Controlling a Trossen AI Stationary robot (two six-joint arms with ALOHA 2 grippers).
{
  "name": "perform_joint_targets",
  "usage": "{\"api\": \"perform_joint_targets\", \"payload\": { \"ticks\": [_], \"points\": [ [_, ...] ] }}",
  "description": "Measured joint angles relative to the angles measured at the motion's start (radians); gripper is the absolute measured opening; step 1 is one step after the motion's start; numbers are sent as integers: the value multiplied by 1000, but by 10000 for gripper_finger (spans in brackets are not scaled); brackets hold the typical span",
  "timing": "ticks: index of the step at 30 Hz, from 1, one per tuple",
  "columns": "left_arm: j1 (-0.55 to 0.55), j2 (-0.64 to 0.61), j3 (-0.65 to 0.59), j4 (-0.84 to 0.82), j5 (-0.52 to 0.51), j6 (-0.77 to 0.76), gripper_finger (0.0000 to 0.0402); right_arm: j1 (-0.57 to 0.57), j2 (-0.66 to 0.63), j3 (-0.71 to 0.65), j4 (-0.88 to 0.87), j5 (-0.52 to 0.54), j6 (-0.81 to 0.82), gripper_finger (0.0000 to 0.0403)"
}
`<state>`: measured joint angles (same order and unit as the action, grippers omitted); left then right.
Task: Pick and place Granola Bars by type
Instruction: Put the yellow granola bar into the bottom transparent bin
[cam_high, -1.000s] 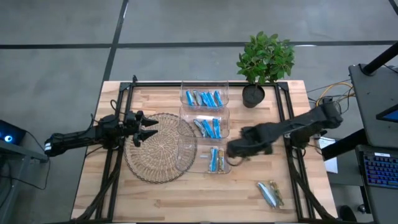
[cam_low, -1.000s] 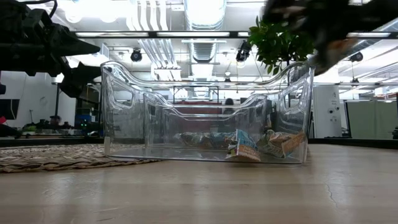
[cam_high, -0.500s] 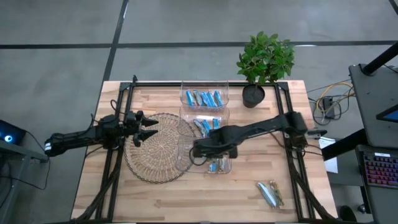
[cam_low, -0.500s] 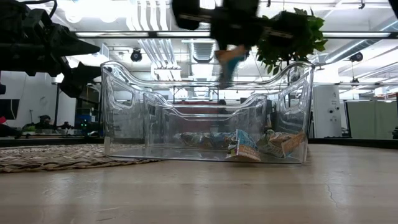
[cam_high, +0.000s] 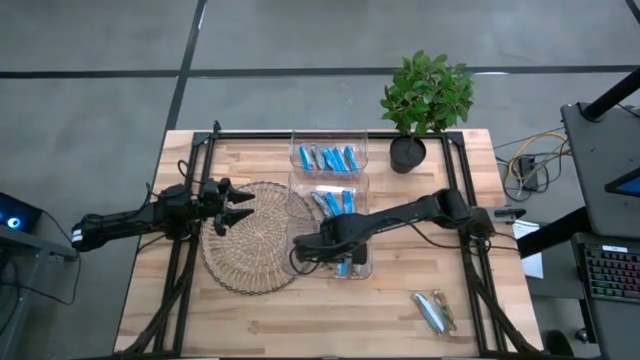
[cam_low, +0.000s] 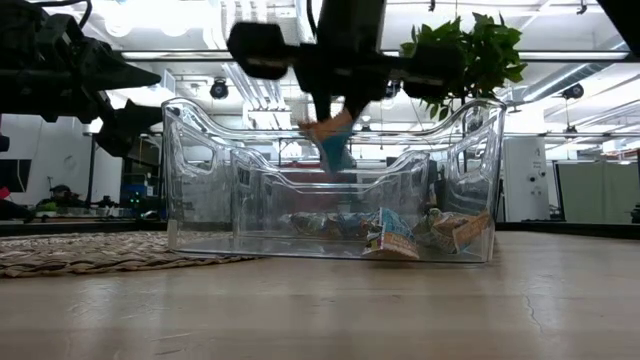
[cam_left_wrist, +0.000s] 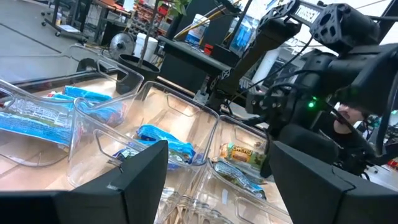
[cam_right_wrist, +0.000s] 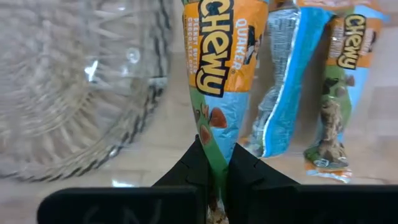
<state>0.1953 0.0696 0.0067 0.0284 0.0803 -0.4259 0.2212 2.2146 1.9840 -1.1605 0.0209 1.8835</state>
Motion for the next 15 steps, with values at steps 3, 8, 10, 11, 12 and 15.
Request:
{"api": "perform_joint_targets", "payload": {
  "ticks": [3, 8, 10, 11, 12, 15],
  "points": [
    [0, 0, 0, 0, 0, 0, 261, 1, 10, -6, -8, -18, 7, 11],
    [0, 0, 0, 0, 0, 0, 261, 1, 38, -12, -11, -30, -6, 11],
    [0, 0, 0, 0, 0, 0, 261, -1, 47, -13, -10, -46, -20, 11],
    [0, 0, 0, 0, 0, 0, 261, -3, 53, -15, -10, -54, -30, 11],
    [0, 0, 0, 0, 0, 0, 261, -3, 60, -15, -11, -63, -35, 11],
    [0, 0, 0, 0, 0, 0, 261, -5, 75, -19, -10, -81, -55, 11]
  ]
}}
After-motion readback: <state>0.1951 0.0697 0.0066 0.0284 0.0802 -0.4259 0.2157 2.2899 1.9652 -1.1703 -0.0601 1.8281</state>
